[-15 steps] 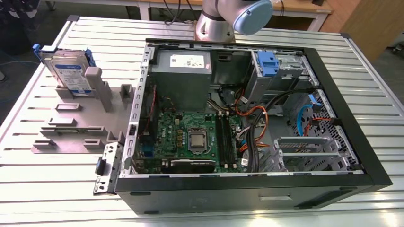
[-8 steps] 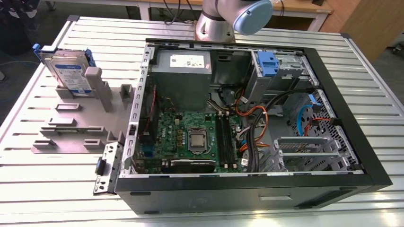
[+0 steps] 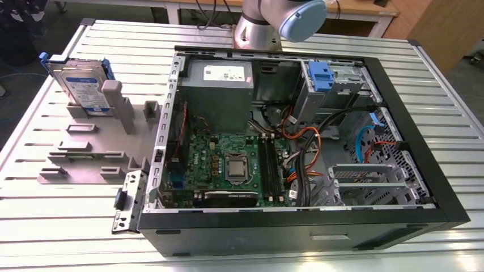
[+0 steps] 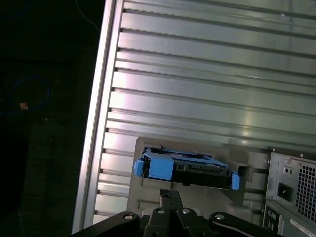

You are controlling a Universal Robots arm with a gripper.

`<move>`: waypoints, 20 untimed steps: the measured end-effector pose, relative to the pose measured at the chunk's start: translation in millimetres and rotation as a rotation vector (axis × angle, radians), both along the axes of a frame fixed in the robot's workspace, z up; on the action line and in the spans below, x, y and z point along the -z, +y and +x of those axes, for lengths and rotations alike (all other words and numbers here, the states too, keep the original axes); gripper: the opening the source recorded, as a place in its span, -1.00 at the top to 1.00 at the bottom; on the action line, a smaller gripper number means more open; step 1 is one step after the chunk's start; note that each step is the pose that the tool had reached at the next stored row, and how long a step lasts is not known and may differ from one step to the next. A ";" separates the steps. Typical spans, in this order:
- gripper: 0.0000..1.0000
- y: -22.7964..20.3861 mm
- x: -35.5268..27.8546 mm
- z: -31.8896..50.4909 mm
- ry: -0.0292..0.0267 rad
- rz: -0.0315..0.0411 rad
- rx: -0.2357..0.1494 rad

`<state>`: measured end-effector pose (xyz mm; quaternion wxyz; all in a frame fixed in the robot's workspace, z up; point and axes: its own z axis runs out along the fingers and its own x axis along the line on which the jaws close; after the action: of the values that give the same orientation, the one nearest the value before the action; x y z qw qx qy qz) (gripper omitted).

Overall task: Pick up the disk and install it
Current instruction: 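Pick up the disk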

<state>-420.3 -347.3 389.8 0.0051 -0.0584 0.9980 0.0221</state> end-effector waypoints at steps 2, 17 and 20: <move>0.79 0.0 0.0 0.0 0.0000 0.0000 -0.003; 0.79 0.0 0.0 0.0 0.0000 0.0000 -0.032; 0.79 0.0 0.0 0.0 0.0000 0.0000 -0.038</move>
<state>-420.3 -347.3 389.8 0.0047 -0.0773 0.9967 0.0222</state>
